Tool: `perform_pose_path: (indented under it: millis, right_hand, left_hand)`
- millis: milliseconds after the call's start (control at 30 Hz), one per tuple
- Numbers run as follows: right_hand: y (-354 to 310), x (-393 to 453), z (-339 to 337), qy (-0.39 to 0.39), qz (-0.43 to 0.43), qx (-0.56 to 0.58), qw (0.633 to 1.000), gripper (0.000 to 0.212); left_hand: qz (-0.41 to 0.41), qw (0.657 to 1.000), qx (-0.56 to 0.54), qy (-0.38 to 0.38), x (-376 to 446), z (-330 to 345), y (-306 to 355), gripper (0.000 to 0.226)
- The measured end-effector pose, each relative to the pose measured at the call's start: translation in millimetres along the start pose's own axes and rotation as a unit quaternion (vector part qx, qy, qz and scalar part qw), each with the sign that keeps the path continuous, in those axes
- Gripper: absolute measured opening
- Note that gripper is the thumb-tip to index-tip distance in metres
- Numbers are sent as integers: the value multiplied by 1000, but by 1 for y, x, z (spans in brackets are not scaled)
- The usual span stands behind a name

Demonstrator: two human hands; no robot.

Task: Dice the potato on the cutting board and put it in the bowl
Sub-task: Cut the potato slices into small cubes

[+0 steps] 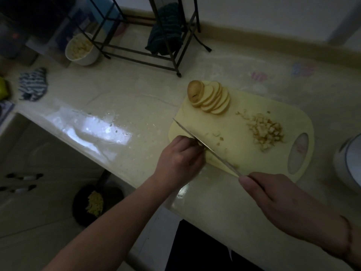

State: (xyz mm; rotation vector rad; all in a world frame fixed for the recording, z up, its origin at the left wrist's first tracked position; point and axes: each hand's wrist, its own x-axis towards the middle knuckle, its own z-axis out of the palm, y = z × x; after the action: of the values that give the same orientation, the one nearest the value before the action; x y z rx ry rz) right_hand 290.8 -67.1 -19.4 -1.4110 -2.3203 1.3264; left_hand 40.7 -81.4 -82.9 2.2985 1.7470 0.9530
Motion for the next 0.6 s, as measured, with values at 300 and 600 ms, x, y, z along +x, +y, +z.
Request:
perform_pose_path:
  millis: [300, 600]
  right_hand:
    - [2, 0, 2, 6, 9, 9, 1000, 66]
    - [5, -5, 2, -10, 41, 12, 999, 69]
  left_hand:
    - [-7, 1000, 8, -20, 4, 2, 2, 4]
    - [-4, 1000, 1, -26, 6, 3, 1, 3]
